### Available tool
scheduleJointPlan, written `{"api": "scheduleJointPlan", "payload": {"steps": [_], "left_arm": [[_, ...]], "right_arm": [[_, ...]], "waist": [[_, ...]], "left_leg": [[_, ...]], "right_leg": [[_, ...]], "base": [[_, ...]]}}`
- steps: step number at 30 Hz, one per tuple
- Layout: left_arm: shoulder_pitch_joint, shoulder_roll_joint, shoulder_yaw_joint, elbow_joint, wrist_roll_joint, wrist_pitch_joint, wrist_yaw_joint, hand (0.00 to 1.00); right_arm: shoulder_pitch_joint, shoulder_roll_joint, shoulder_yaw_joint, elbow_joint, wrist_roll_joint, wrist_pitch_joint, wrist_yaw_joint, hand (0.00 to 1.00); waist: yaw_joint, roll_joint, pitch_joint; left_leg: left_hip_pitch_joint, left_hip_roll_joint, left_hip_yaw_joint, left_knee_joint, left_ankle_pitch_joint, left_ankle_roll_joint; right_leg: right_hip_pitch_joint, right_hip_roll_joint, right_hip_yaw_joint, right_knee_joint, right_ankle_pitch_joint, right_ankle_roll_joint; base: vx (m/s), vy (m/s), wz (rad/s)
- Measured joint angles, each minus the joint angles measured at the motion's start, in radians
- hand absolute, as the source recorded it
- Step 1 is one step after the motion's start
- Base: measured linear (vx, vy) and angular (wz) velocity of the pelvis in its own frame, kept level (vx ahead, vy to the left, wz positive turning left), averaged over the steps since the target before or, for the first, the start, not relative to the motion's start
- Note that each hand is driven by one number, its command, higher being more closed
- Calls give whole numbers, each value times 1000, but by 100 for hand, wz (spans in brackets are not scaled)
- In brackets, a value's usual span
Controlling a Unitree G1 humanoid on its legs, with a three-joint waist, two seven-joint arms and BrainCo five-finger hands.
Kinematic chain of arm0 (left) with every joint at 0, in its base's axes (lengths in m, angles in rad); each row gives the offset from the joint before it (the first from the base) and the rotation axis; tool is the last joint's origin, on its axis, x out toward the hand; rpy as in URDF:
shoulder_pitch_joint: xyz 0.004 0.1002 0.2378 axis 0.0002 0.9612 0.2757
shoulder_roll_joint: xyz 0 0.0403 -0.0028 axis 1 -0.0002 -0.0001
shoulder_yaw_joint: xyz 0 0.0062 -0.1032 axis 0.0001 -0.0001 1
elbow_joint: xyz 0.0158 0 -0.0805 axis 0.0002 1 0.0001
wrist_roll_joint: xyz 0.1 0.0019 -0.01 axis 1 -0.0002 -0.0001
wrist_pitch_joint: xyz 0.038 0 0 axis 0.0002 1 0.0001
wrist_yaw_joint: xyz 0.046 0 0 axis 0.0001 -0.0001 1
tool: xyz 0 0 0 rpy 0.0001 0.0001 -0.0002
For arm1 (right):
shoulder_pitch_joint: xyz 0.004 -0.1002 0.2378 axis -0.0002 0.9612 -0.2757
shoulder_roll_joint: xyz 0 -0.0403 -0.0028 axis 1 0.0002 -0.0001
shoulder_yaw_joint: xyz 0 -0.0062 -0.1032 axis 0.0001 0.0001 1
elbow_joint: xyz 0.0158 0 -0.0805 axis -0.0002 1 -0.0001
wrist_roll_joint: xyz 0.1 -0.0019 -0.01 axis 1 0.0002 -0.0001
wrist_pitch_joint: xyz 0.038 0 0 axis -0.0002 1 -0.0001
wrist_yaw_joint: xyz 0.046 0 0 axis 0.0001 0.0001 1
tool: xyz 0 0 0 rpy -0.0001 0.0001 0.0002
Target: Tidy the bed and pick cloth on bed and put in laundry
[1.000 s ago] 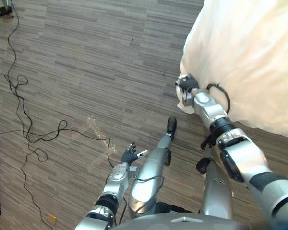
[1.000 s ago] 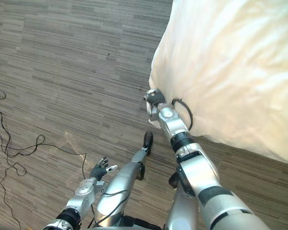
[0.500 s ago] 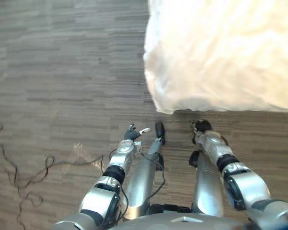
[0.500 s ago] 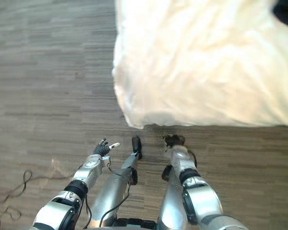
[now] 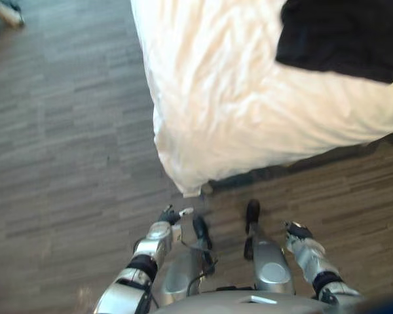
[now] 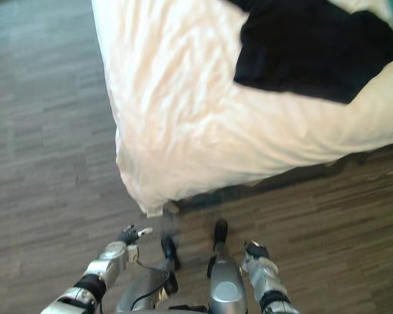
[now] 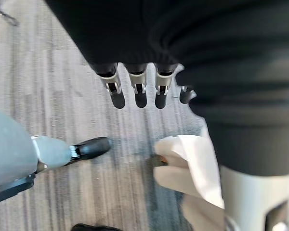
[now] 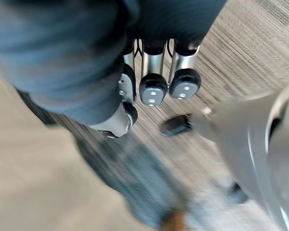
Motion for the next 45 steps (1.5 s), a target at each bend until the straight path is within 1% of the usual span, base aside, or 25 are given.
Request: {"api": "scheduleJointPlan", "payload": {"steps": [2,4,6,8,10,11,12,13,14,15,17,18,21,22,24,27,28,31,33,34,35,37,39,42,45], "left_arm": [[13,2,1,29,11,17,-25,0],[35,6,2,44,34,41,-56,0],[64,8,7,58,53,48,-71,0],[95,10,30,72,73,63,-86,0],[113,15,32,70,83,68,-86,0],[122,16,32,67,85,71,-86,0],[142,20,32,52,86,81,-85,0],[162,24,32,25,86,89,-81,0],[177,25,32,12,87,94,-81,0],[196,24,30,-13,90,106,-79,0],[214,22,27,-20,91,109,-79,0],[228,21,23,-20,94,116,-79,0],[252,24,-3,-20,128,121,-79,0],[256,24,-5,-30,129,121,-79,0],[255,24,-11,-38,141,121,-79,0],[254,24,-24,-39,162,118,-81,0],[246,24,-35,-41,171,116,-83,0],[189,23,-57,-47,198,114,-90,0],[129,24,-68,-47,197,106,-96,0],[76,20,-77,-48,197,100,-101,0],[25,12,-83,-48,197,93,-101,0],[-36,0,-83,-49,193,78,-100,0],[-91,-6,-83,-48,182,73,-98,0],[-187,-34,-87,-7,129,39,-76,0],[-267,-59,-89,35,85,24,-52,0]], "right_arm": [[40,0,-63,-2,53,-45,-5,100],[70,0,-107,-13,67,-91,1,100],[97,-1,-133,-65,80,-135,14,100],[125,-3,-151,-162,90,-205,34,100],[142,-2,-150,-288,101,-247,50,100],[150,0,-145,-344,106,-262,69,100],[168,2,-123,-477,113,-280,109,100],[178,3,-98,-604,108,-282,154,100],[181,5,-84,-660,101,-285,178,100],[192,14,-56,-771,92,-290,249,100],[195,22,-20,-855,92,-278,325,100],[185,26,19,-902,91,-262,392,100],[162,45,75,-913,91,-231,473,100],[151,51,111,-916,92,-217,497,100],[121,51,180,-916,93,-193,514,100],[44,51,296,-916,96,-158,507,100],[6,52,325,-916,100,-141,499,100],[-164,54,349,-905,119,-111,453,100],[-340,53,342,-859,134,-100,410,100],[-461,48,325,-819,144,-98,391,100],[-562,41,304,-772,165,-96,381,100],[-674,25,277,-713,210,-86,376,100],[-740,6,269,-661,230,-77,372,100],[-786,-9,240,-589,238,-76,349,100],[-810,-29,236,-560,302,-85,337,100]], "waist": [[-1,-2,-28],[-3,-4,-50],[-2,-8,-77],[-3,-15,-95],[-5,-21,-103],[-5,-22,-108],[-6,-26,-117],[-8,-30,-128],[-7,-32,-134],[-2,-37,-143],[6,-38,-161],[7,-38,-169],[12,-38,-170],[24,-35,-173],[35,-35,-173],[40,-33,-173],[56,-28,-169],[74,-14,-135],[87,-7,-71],[90,3,-12],[99,22,47],[117,47,120],[120,60,165],[130,66,180],[131,69,181]], "left_leg": [[38,7,5,-7,-7,-5],[64,12,10,-9,-15,-7],[76,15,20,-9,-23,-9],[95,16,27,-9,-29,-10],[104,16,28,-9,-32,-11],[104,15,28,-9,-32,-11],[105,15,27,-9,-32,-11],[105,16,26,-9,-33,-11],[105,16,25,-8,-33,-12],[106,19,22,1,-38,-11],[106,20,21,4,-40,-12],[109,20,11,4,-40,-12],[126,21,-7,5,-41,-12],[127,21,-11,7,-41,-12],[125,20,-15,13,-41,-11],[125,21,-40,23,-41,-9],[120,20,-44,23,-40,-9],[25,13,-68,49,-41,-9],[-41,9,-71,62,-27,-7],[-81,3,-82,62,-6,-5],[-114,0,-86,55,22,-9],[-167,-1,-88,52,47,1],[-216,-1,-91,51,70,12],[-294,-8,-90,52,79,23],[-338,-18,-90,56,83,27]], "right_leg": [[34,8,1,0,-8,9],[54,13,3,0,-15,10],[62,16,8,0,-20,11],[76,18,19,-1,-21,11],[83,18,20,-1,-22,11],[83,18,20,-1,-22,10],[84,18,20,-2,-22,10],[84,19,20,-5,-23,9],[85,19,20,-6,-24,8],[92,20,19,-7,-27,3],[93,22,19,-7,-28,3],[101,22,16,-7,-28,4],[124,21,4,-8,-29,5],[128,21,-4,-8,-29,5],[130,20,-6,-8,-29,5],[145,19,-14,-8,-29,5],[142,18,-27,-8,-29,5],[80,5,-35,-8,-28,-6],[16,-1,-36,-6,-10,-22],[-19,-6,-42,-2,3,-24],[-54,-9,-48,-1,20,-26],[-107,-10,-53,-1,44,-35],[-153,-10,-61,-1,60,-39],[-233,-15,-58,0,71,-36],[-276,-20,-51,0,77,-33]], "base": [[74,-32,-10],[52,-27,-12],[33,-19,-17],[31,-17,-15],[-1,-10,-6],[0,0,0],[0,0,0],[0,0,0],[-7,-28,4],[0,0,0],[7,-12,4],[18,-22,13],[5,-14,13],[-33,-18,5],[-41,-18,6],[-46,-20,17],[-76,-18,13],[-115,-6,24],[-120,-7,17],[-131,-16,28],[-121,-16,26],[-66,-16,13],[24,-19,15],[81,4,6],[89,34,6]]}}
